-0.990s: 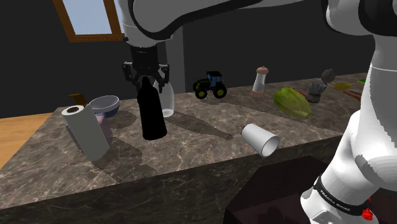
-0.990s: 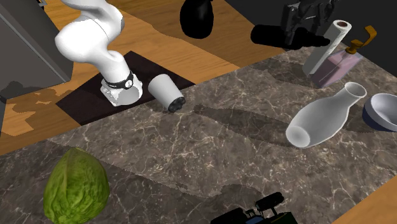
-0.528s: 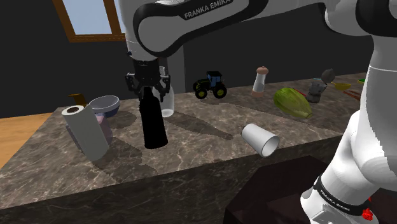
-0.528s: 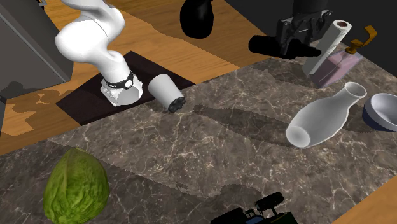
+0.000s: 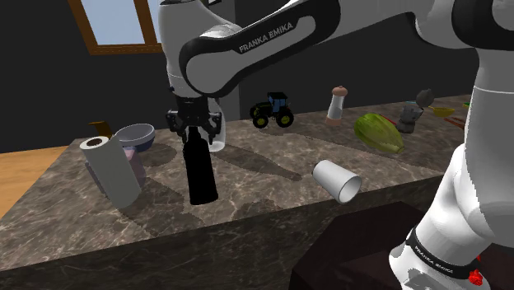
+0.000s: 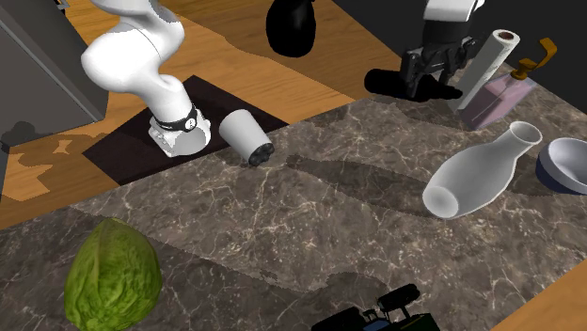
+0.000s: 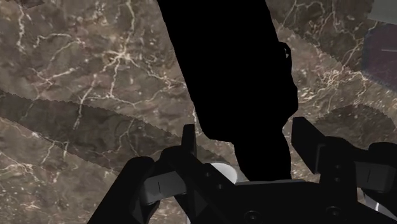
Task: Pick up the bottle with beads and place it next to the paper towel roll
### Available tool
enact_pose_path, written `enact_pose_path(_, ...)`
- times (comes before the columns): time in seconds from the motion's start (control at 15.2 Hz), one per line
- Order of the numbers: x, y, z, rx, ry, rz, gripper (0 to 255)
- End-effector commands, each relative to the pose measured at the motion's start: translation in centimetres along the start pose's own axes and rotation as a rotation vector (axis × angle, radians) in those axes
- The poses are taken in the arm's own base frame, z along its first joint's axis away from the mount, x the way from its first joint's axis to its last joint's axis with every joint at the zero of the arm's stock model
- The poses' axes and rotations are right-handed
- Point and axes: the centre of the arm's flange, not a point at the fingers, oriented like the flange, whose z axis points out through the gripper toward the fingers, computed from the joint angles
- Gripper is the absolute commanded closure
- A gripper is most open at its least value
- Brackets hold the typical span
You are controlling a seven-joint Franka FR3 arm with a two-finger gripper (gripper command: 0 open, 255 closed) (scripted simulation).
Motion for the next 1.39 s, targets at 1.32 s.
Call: enact_pose_path(1.32,-1.8,1.0,10.2,0.002,0.001,0.000,255)
